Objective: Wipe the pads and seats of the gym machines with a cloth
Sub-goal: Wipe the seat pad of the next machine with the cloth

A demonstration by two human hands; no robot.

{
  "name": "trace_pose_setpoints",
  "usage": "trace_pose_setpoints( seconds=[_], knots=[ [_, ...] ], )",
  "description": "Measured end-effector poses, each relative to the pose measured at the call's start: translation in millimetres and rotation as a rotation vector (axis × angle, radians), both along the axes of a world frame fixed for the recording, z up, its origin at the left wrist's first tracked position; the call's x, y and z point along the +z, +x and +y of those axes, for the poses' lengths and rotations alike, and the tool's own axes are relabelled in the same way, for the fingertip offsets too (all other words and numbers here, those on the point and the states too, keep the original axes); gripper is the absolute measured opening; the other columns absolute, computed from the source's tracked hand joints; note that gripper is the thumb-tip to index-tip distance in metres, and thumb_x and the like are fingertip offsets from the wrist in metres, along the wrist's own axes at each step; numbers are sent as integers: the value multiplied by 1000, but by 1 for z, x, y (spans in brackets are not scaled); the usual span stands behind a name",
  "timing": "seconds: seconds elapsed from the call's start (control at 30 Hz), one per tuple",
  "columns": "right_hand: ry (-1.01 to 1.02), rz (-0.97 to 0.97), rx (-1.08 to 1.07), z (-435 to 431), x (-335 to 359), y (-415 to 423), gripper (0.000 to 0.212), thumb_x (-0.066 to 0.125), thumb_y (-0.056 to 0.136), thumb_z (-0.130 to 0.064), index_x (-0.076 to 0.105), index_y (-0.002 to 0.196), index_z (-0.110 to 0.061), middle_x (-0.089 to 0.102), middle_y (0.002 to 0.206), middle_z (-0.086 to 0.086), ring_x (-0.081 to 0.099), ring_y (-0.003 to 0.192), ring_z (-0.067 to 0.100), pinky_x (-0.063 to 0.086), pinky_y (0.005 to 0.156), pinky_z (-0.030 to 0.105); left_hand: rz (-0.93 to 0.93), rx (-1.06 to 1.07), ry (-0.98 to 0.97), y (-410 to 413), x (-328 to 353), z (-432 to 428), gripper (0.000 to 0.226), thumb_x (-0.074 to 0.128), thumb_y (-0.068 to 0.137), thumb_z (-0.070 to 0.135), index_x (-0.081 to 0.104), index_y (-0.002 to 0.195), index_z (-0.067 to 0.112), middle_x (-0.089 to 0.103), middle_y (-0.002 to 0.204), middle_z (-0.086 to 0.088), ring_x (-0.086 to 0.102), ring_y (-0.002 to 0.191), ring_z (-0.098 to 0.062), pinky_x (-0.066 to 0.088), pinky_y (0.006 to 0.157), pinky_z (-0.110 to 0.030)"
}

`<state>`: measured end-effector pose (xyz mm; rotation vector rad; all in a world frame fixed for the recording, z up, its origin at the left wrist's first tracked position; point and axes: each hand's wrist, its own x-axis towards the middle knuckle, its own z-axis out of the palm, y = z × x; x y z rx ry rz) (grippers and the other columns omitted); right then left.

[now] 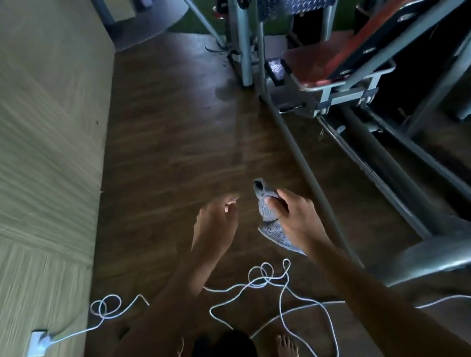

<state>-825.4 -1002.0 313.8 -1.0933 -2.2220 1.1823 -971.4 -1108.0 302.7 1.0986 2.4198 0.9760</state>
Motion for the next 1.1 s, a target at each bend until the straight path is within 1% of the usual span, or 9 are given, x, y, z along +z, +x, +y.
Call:
trace_pose_setpoints(
  seconds=[0.1,0.37,0.43,0.53,0.63,0.77,0.87,1.03,1.1],
  knots=[
    [5,15,7,46,3,-42,26,57,97,-31,51,77,-15,50,60,-7,42,53,8,36,57,32,-29,37,-14,-39,5,41,35,49,96,16,69,122,27,69,125,9,64,117,-11,48,103,-34],
    [64,-26,-36,172,-12,-181,40,60,96,-24,37,63,-22,37,52,-4,36,49,14,28,56,31,-46,39,-16,-191,-11,173,37,47,94,19,68,122,29,69,125,10,63,117,-10,47,104,-32],
    [92,-48,-47,208,-16,-226,30,59,96,-26,48,70,-14,41,56,-4,39,55,19,30,59,31,-42,10,-5,-242,-16,215,37,46,94,20,68,122,29,70,124,11,64,116,-10,47,103,-32],
    [63,-101,-80,263,-18,-291,20,56,97,-28,64,94,-10,63,75,1,57,74,18,40,67,32,-52,-49,-8,-317,-15,276,35,46,96,19,67,124,26,69,125,9,64,116,-11,47,102,-32],
    [5,-63,-109,311,-11,-346,20,57,96,-27,67,103,-12,71,85,0,62,82,12,47,74,31,-55,-94,0,-377,-4,327,34,48,98,16,67,125,22,69,126,8,63,116,-10,46,100,-27],
    [-42,-36,-160,372,-1,-404,22,55,95,-28,66,105,-11,70,86,8,64,85,23,50,77,39,-21,-172,14,-440,8,396,33,49,99,14,67,126,17,68,127,3,63,118,-11,43,99,-22],
    [-53,20,-187,425,1,-439,17,57,95,-26,68,102,-15,68,80,5,64,77,17,50,69,31,0,-238,30,-479,8,456,32,51,99,11,66,127,16,69,126,3,64,116,-11,44,97,-19],
    [-35,79,-260,527,-19,-490,13,60,96,-17,71,99,-24,66,77,-11,59,73,-3,43,64,11,74,-330,36,-533,-3,574,31,55,96,11,69,124,15,72,120,2,68,109,-12,53,96,-32],
    [-42,79,-299,571,-28,-508,15,59,97,-19,71,105,-23,68,80,-12,61,77,-2,45,65,12,103,-352,35,-552,-10,624,31,58,94,8,69,122,13,74,114,-1,70,103,-15,55,91,-31]
  ],
)
